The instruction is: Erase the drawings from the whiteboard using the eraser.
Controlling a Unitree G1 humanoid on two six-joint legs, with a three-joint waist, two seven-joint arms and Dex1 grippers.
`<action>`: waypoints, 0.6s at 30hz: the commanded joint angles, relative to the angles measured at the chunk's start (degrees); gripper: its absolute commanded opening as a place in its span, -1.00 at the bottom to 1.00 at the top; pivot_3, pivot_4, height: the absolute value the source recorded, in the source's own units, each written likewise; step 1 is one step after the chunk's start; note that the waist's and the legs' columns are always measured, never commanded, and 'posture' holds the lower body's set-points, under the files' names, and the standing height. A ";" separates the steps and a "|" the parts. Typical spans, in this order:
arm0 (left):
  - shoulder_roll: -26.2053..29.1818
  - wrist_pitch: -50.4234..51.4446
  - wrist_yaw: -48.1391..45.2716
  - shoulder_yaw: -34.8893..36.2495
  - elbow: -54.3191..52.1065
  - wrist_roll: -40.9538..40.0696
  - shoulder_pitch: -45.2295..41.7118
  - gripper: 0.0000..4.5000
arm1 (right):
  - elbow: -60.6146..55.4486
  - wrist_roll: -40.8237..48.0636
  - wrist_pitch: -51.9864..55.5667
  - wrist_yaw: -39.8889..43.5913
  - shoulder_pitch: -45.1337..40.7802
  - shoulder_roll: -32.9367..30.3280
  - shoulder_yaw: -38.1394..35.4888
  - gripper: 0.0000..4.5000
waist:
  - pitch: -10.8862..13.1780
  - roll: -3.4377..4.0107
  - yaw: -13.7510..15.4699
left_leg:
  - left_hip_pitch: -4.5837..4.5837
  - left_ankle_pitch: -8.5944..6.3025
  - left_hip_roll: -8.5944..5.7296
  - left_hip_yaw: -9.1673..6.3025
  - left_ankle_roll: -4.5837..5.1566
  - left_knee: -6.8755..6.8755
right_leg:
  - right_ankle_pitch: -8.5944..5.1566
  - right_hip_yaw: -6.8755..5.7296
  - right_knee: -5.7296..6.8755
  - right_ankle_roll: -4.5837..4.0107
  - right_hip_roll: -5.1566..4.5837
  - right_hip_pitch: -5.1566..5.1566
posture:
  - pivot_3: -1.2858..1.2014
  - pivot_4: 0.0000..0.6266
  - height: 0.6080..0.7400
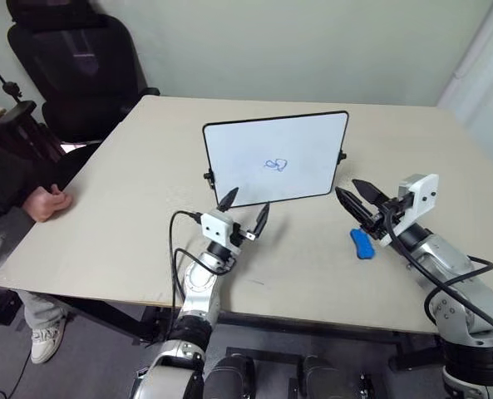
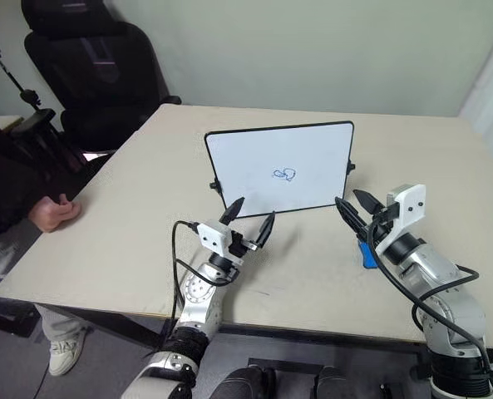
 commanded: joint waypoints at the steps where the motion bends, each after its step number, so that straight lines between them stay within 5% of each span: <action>1: 1.57 -2.72 -2.37 2.64 4.16 -1.96 -0.07 1.00 | -2.16 -0.20 -1.05 0.44 -0.24 -0.36 -0.49 0.09 | -0.01 0.02 -0.40 | 0.04 -0.02 0.00 0.00 -0.03 -0.02 | 0.04 0.00 0.13 -0.06 0.01 -0.06 | 0.03 -0.52 1.00; 12: -1.18 -4.05 -2.29 1.43 1.70 -0.10 2.29 1.00 | -3.64 3.05 7.86 -3.34 -1.24 -1.87 -1.09 0.09 | -0.23 0.37 -0.78 | -0.01 0.22 0.07 -0.05 -0.25 -0.01 | 0.04 -0.01 0.19 -0.07 0.11 -0.17 | 0.03 -0.52 1.00; 18: -1.37 -6.29 -1.25 2.22 5.33 1.14 1.66 1.00 | -2.59 3.90 15.46 -4.78 -3.75 -3.90 -0.91 0.80 | -0.58 0.92 -0.01 | -0.07 0.27 -0.01 -0.05 -0.25 -0.02 | 0.00 0.07 0.14 0.00 0.06 -0.15 | 0.03 -0.52 1.00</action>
